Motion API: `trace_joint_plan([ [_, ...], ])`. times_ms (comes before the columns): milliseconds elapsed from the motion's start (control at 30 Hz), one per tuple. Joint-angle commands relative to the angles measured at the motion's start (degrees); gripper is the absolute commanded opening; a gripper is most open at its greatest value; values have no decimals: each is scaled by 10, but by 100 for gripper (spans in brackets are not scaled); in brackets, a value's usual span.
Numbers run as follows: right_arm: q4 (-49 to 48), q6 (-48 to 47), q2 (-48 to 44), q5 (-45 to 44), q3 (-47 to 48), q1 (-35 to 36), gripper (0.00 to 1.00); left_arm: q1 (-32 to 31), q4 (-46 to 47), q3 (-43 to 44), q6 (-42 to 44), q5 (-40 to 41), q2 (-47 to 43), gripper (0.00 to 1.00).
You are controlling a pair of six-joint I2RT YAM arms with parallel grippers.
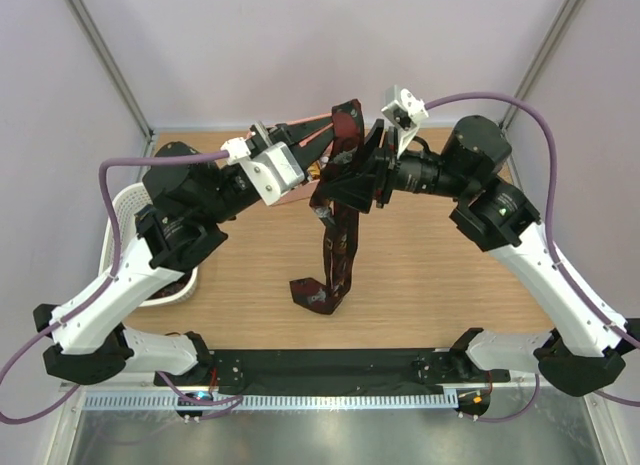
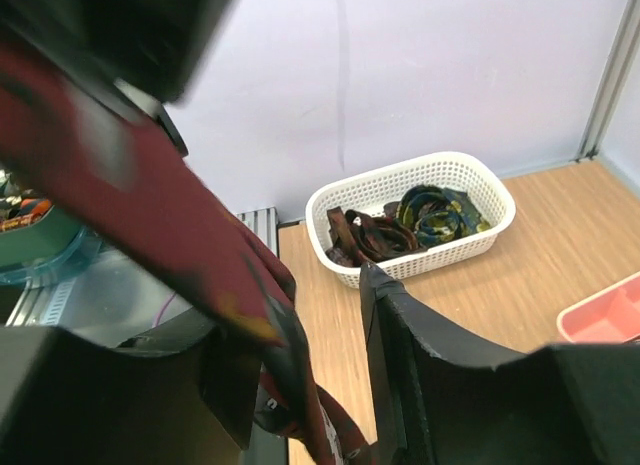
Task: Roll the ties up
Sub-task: Flatten the tie
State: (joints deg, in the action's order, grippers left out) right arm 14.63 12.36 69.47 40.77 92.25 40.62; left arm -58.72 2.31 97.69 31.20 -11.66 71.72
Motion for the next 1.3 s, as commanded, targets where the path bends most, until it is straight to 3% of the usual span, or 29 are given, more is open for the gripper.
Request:
trace_joint_plan([
  [0,-64,25,0,8,-39,9,48,2,58,37,-26,14,6,0],
  [267,-81,8,19,-33,-114,60,36,2,74,87,-47,31,27,0],
  [500,-174,23,-3,-75,-311,90,34,2,58,128,-33,64,43,0],
  [700,-220,38,-16,-94,-402,102,36,2,58,149,-28,78,51,0],
  [800,-207,34,-48,-108,-409,103,41,3,44,151,-20,82,50,0],
  [867,-159,13,-74,-128,-401,103,54,3,46,125,-17,85,43,0],
  [1033,-60,-36,-169,-198,-371,103,70,6,61,69,-2,101,19,0],
  [1133,-16,-51,-200,-231,-350,103,71,8,62,55,-5,95,11,0],
  [1267,33,-66,-193,-277,-301,103,56,8,61,47,-22,74,2,0],
])
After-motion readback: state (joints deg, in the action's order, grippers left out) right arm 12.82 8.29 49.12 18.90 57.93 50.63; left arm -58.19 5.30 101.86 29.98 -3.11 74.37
